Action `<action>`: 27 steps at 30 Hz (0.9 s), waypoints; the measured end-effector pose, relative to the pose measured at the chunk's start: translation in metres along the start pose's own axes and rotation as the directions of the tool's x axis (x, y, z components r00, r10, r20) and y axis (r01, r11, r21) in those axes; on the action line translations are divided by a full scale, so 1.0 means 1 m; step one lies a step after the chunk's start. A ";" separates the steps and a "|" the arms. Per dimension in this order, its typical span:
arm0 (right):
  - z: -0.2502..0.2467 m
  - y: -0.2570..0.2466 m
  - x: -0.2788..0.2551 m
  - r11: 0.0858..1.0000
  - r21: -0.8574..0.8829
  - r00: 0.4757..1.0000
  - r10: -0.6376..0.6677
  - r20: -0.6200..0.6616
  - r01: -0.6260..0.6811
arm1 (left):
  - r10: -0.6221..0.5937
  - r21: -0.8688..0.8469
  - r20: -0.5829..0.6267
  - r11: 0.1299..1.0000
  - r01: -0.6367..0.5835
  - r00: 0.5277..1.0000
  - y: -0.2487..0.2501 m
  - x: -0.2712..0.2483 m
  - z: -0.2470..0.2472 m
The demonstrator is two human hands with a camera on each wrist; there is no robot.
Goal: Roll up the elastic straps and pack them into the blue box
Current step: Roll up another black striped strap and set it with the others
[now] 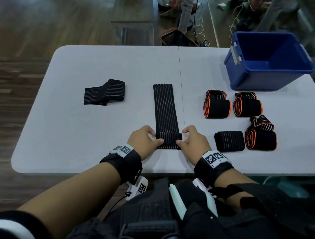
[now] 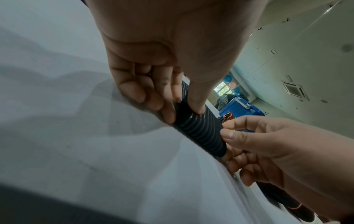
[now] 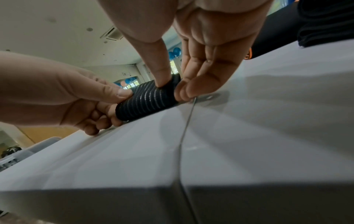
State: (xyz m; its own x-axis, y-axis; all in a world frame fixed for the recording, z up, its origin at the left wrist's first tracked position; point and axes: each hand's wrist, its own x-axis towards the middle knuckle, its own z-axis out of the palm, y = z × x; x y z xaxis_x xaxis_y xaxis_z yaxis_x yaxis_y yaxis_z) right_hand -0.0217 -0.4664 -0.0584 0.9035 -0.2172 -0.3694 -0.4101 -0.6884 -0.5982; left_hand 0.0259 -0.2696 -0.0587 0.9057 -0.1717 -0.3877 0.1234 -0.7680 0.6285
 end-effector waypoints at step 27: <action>-0.006 0.003 0.014 0.984 -0.146 0.990 -0.085 0.112 0.101 | 0.018 -0.034 0.127 0.999 -0.014 0.992 -0.011 0.013 -0.010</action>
State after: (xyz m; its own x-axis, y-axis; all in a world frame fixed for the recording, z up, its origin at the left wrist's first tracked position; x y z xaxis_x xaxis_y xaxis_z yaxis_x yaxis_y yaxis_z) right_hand -0.0094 -0.4758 -0.0610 0.9156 -0.0794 -0.3943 -0.2941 -0.8007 -0.5218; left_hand 0.0406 -0.2572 -0.0639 0.8492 -0.2625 -0.4583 0.1244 -0.7439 0.6567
